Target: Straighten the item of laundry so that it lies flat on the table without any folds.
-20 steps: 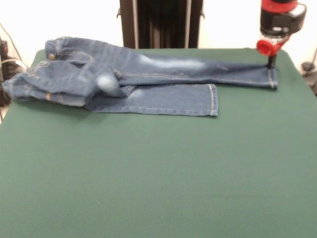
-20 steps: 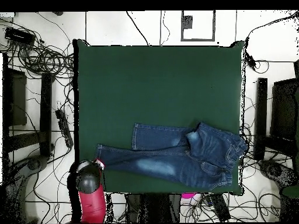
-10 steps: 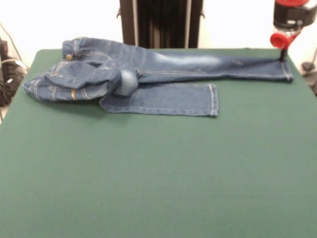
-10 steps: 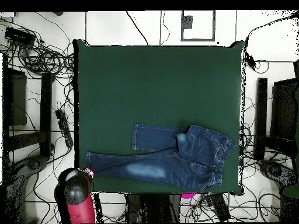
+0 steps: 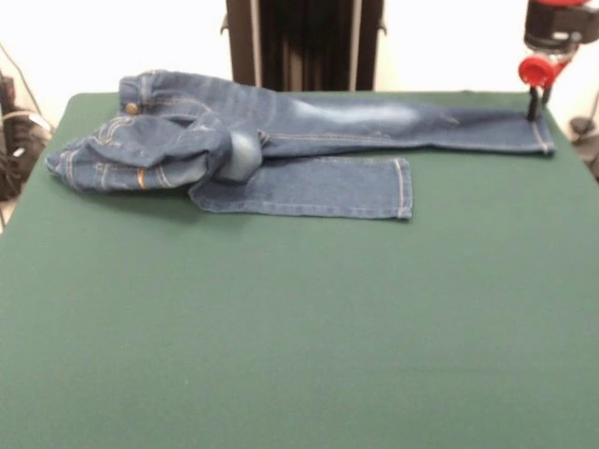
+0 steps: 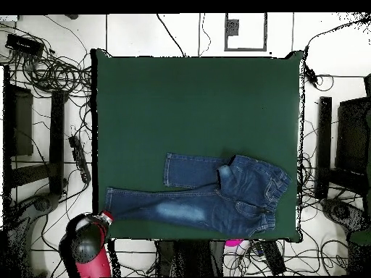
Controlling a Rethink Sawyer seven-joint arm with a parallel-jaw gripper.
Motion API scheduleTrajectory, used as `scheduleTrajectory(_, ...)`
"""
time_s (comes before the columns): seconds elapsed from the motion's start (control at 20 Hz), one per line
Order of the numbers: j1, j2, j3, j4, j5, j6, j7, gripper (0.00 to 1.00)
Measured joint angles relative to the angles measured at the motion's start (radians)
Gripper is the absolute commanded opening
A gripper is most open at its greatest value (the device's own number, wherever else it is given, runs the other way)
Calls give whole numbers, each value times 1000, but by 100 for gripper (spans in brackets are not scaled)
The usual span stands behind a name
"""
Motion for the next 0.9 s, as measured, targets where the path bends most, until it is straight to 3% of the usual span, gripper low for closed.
scheduleTrajectory(0.35, 51, 41, -48, -17, 14, 36, 0, 100)
scheduleTrajectory(0.7, 52, 75, -86, -12, 14, 148, -17, 100)
scheduleTrajectory(0.9, 51, 117, -121, 3, 26, 249, -83, 100)
